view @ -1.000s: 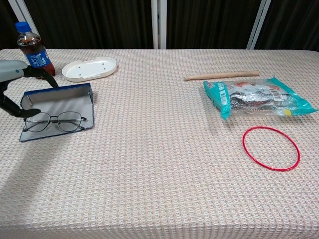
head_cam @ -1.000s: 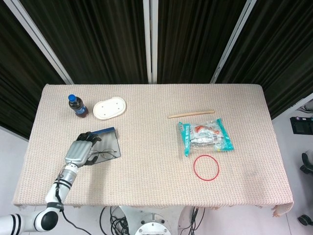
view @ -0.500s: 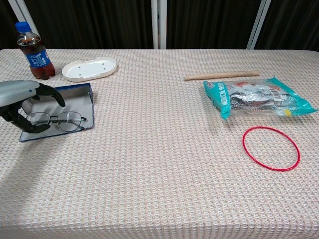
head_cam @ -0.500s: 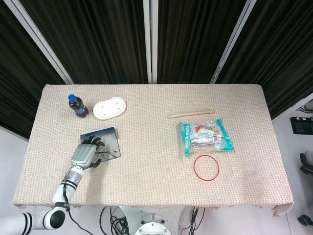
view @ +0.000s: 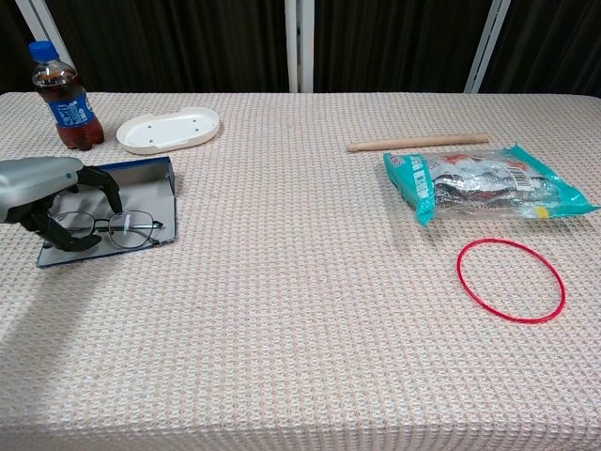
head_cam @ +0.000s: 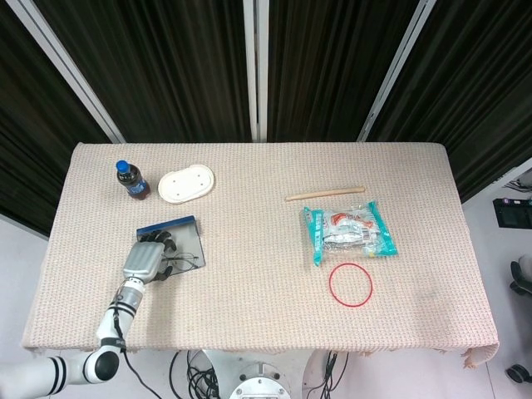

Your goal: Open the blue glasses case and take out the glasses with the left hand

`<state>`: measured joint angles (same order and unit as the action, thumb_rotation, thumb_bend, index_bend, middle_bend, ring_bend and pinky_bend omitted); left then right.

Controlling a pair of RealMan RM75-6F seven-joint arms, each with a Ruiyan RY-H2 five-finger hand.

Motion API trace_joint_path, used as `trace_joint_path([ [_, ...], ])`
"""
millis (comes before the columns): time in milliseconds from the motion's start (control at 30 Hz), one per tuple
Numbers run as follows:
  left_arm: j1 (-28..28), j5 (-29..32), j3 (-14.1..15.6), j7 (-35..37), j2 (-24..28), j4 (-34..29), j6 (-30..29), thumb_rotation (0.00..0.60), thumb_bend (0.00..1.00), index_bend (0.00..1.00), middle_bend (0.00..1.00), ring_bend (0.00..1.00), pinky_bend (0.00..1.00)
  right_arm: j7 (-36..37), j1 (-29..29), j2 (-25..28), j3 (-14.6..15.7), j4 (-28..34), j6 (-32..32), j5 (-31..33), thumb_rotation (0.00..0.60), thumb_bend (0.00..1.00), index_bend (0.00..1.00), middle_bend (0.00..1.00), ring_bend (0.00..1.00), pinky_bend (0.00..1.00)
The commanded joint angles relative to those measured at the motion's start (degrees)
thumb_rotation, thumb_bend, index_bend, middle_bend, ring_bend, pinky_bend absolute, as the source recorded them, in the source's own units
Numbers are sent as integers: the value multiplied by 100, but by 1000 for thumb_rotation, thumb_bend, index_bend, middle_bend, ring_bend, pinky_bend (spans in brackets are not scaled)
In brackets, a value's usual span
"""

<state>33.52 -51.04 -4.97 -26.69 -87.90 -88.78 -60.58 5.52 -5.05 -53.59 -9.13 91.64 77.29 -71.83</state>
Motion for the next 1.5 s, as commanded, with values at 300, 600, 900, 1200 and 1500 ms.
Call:
trace_joint_path([
  [300,-30,-6,11,-12,-67,123,2,600,357,429,146,28,166,-15,-13,-33,5,-19,-21,4,600,317,0,0,0,0],
  [600,-107,-167,27,86,-165,281,-74,600,379,558,172,46,172,-43,-8,-36,17,-8,-13,-8,600,317,0,0,0,0],
  [900,-140,-217,-16,172,-232,418,-42,600,401,626,193,46,172,-47,7,-27,21,2,1,-4,600,317,0,0,0,0],
  [1200,-192,-333,-79,263,-237,368,-127,600,453,697,240,64,188,-69,-6,-39,27,3,-19,-8,600,317,0,0,0,0],
  [1500,-252,-486,-112,309,-206,253,-256,600,457,741,270,82,197,-68,-1,-26,22,18,-3,-12,600,317,0,0,0,0],
])
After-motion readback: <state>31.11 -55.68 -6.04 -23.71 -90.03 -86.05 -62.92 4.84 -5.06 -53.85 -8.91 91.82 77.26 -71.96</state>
